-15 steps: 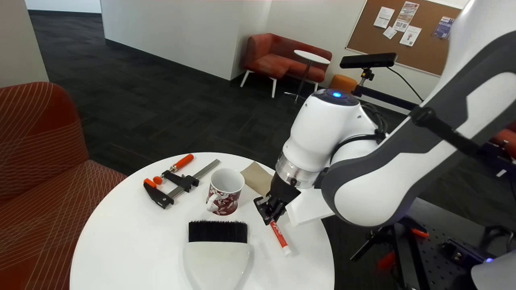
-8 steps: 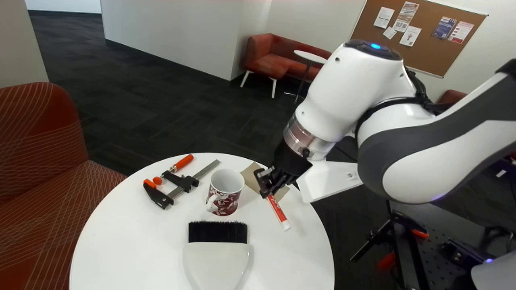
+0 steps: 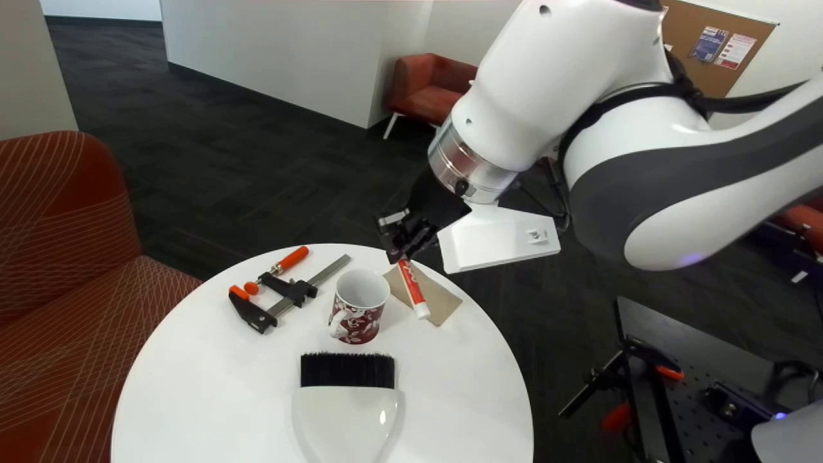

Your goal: Place the red marker inside the maroon mug, take the marker out of the mug then move the mug to the left

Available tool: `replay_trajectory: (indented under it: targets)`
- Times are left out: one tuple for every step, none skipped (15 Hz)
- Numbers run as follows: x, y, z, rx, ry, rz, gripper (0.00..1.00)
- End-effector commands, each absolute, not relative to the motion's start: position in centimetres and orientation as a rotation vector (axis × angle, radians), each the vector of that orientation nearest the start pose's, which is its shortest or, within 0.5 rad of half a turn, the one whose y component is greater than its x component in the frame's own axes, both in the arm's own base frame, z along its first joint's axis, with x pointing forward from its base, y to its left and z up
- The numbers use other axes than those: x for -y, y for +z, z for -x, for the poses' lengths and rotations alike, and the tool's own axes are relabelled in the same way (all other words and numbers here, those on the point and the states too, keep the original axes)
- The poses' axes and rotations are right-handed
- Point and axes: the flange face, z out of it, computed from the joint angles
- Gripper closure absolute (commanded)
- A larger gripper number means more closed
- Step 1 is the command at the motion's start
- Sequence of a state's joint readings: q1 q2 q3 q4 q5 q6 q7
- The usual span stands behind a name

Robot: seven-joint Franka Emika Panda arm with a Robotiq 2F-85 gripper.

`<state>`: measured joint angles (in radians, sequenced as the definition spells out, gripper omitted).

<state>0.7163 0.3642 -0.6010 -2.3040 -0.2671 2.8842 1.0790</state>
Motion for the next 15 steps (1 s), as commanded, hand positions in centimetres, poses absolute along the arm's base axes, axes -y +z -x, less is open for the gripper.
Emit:
replay_trajectory:
  targets:
    - [-8.2,24.4,-57.0,-1.089,-0.723,3.02,0.95]
    - [-8.1,24.3,-57.6,-1.104,-0.773,3.016,0.95]
    - [-8.0,24.2,-58.0,-1.117,-0.808,3.013,0.95]
    - [-7.9,24.0,-58.6,-1.137,-0.862,3.013,0.95]
    - [-7.8,23.8,-59.1,-1.159,-0.903,3.012,0.95]
    - [-7.7,23.7,-59.5,-1.187,-0.947,3.007,0.95]
    - [-7.6,23.4,-59.9,-1.217,-0.987,2.999,0.95]
    - [-7.6,23.1,-60.2,-1.245,-1.013,2.994,0.95]
    - [-7.7,22.6,-60.4,-1.272,-1.042,2.991,0.95]
    - [-7.9,22.2,-60.6,-1.292,-1.078,2.984,0.95]
    - [-8.0,21.8,-60.7,-1.313,-1.113,2.979,0.95]
    - [-8.2,21.2,-60.8,-1.333,-1.152,2.978,0.95]
    - [-8.4,20.7,-60.9,-1.351,-1.183,2.976,0.95]
    - [-8.5,20.1,-61.0,-1.369,-1.216,2.976,0.95]
    - [-8.7,19.6,-61.0,-1.389,-1.247,2.971,0.95]
